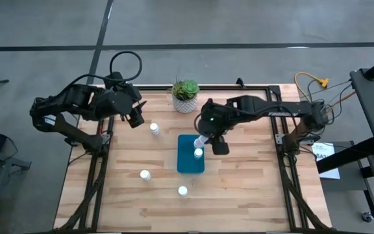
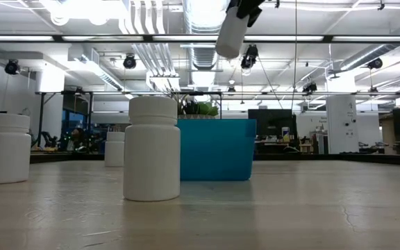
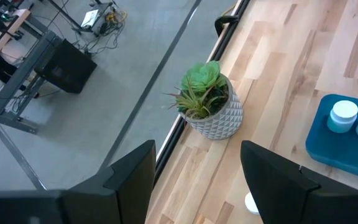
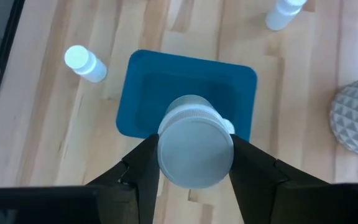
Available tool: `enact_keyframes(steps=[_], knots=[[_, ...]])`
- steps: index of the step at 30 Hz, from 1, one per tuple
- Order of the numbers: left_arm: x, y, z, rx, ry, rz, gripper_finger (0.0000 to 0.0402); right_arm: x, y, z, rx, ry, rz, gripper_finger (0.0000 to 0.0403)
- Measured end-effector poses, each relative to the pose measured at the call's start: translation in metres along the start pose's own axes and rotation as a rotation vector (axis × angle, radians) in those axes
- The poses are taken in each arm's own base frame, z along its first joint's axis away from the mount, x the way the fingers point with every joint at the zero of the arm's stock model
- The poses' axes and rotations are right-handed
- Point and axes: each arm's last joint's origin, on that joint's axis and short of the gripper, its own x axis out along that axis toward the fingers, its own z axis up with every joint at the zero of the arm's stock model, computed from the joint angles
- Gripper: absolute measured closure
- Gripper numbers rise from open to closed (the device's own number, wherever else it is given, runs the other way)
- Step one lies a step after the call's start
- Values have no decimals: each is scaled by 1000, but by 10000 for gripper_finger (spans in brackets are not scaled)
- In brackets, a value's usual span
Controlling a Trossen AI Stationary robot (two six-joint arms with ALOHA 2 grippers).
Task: Pick and place pill bottles into a basket
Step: Put the white medicine bottle into the blue bin
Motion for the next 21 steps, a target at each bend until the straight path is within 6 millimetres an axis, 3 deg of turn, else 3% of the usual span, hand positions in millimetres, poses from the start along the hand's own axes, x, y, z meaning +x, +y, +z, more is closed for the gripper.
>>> enact_keyframes(steps=[12, 21], knots=[[-1, 1, 0, -1, -2, 0, 183, 38, 22, 19, -55, 88, 46, 254], [0, 0, 0, 0, 0, -1, 183, 70, 25, 31, -8, 150, 54, 254]])
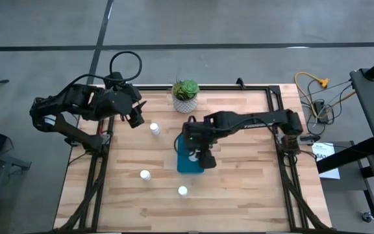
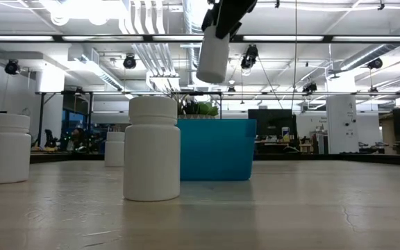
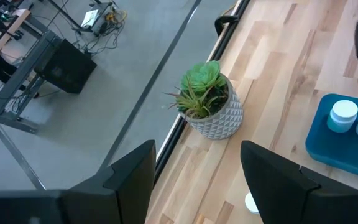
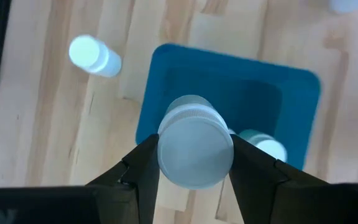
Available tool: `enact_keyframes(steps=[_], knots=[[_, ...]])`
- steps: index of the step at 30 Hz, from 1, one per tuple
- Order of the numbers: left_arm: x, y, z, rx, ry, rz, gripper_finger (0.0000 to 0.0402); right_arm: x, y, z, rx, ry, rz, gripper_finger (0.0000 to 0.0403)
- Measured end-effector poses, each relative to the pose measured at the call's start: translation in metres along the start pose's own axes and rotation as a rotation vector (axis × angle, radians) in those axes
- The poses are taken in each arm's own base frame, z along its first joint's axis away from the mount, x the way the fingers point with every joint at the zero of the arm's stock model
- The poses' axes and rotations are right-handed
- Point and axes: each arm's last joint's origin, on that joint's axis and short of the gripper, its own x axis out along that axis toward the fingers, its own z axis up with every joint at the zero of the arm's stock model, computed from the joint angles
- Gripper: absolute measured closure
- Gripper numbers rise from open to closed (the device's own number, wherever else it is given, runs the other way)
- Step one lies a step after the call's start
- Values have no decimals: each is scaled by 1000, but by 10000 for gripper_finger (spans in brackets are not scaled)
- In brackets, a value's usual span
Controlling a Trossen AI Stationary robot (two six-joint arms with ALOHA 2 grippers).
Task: Pick and place pill bottles into a basket
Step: Put the white medicine bottle into the blue bin
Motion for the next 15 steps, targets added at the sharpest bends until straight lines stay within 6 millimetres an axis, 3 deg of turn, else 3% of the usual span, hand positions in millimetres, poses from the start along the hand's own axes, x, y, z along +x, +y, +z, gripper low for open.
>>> enact_keyframes(steps=[6, 15], knots=[[-2, 2, -1, -3, -2, -3, 183, 25, 7, 6, -18, 71, 14, 254], [-4, 4, -2, -9, -8, -8, 183, 33, 8, 8, 1, 73, -9, 254]])
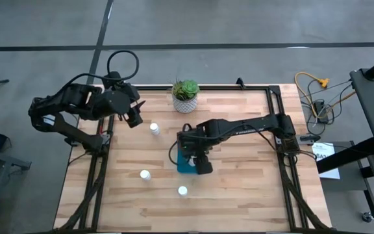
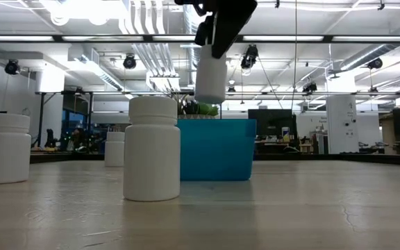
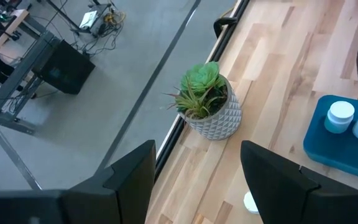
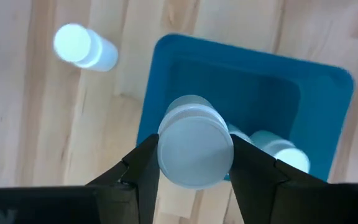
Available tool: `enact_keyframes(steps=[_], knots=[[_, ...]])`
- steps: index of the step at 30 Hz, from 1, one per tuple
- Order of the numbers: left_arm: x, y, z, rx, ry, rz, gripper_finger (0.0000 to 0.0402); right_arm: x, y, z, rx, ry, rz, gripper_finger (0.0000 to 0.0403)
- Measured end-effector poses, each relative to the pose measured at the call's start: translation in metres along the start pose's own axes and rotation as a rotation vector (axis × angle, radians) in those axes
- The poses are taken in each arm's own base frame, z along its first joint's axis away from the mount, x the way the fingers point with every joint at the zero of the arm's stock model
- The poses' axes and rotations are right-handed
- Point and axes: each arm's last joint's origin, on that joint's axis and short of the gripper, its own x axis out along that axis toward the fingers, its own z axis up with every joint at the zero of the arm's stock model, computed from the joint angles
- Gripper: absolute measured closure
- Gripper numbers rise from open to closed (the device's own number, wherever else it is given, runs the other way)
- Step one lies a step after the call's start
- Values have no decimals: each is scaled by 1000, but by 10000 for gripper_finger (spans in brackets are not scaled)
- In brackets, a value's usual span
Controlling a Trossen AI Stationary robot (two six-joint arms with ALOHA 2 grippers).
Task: Pick and place pill bottles into a basket
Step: Put the white medicine bottle into the blue bin
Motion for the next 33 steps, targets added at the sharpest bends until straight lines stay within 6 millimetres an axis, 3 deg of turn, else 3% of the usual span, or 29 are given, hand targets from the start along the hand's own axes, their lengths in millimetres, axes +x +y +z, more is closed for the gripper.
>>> enact_keyframes(steps=[5, 15, 33], knots=[[0, 0, 0, 1, 1, -1, 183, 7, -1, 1, 8, -19, -5, 254], [-2, 3, -6, 31, 33, 4, 183, 39, -4, -11, 63, 34, -5, 254], [-4, 5, -6, 24, 26, 3, 183, 70, -6, -26, 125, 57, -6, 254]])
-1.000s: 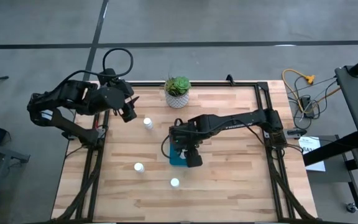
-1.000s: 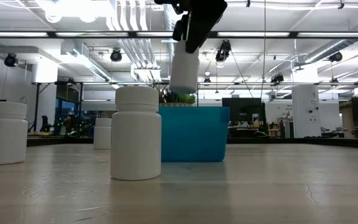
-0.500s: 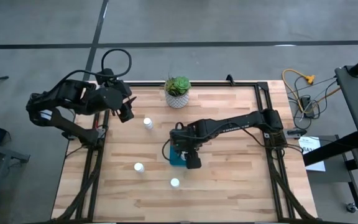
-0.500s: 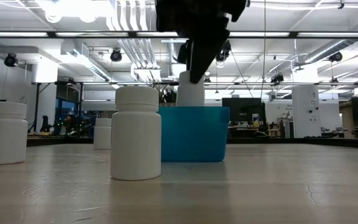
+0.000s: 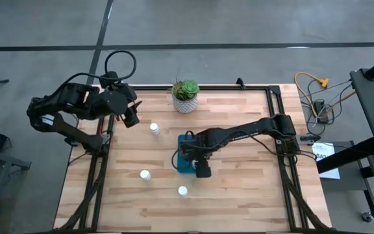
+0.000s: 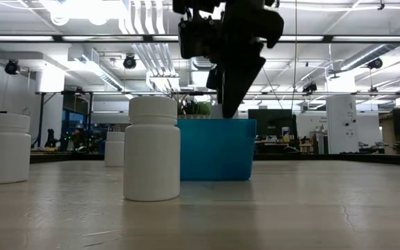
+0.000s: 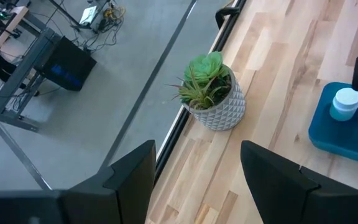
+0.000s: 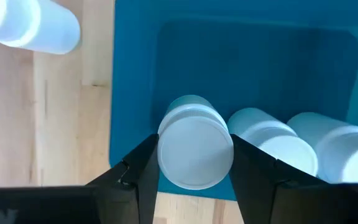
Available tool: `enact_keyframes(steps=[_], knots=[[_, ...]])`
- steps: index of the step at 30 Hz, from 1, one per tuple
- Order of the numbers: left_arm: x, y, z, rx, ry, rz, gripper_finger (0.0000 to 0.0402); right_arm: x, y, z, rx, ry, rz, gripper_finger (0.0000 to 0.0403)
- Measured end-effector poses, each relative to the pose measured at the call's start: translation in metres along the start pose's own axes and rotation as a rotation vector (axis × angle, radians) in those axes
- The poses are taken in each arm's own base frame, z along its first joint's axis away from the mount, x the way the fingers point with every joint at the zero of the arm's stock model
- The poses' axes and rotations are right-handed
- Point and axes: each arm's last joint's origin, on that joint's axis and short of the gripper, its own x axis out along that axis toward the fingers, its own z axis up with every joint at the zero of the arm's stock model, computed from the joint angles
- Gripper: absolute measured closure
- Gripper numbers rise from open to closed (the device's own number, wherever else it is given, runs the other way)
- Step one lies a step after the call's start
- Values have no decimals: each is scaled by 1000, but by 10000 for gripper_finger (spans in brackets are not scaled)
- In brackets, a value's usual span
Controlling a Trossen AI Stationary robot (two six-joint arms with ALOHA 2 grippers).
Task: Pick and place pill bottles into a basket
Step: Put the white medicine bottle into the blue bin
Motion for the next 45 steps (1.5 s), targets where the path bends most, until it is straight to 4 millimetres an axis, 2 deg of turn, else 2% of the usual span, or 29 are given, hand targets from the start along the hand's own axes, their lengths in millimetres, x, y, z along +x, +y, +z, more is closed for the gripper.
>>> enact_keyframes(steps=[10, 16, 22, 27, 35, 45], knots=[[0, 0, 0, 1, 0, 0, 183, 14, -2, -9, 20, 27, -1, 254], [0, 0, 0, 1, 0, 0, 183, 15, -2, -9, 17, 29, 5, 252], [0, 0, 0, 1, 0, 0, 183, 15, -2, -10, 15, 30, 5, 194], [0, 0, 0, 1, 0, 0, 183, 11, -2, -10, 12, 22, 6, 176], [0, 0, 0, 1, 0, 0, 183, -10, 1, -4, -11, -32, 11, 184], [0, 0, 0, 1, 0, 0, 183, -64, 3, -5, -19, -167, -25, 184]])
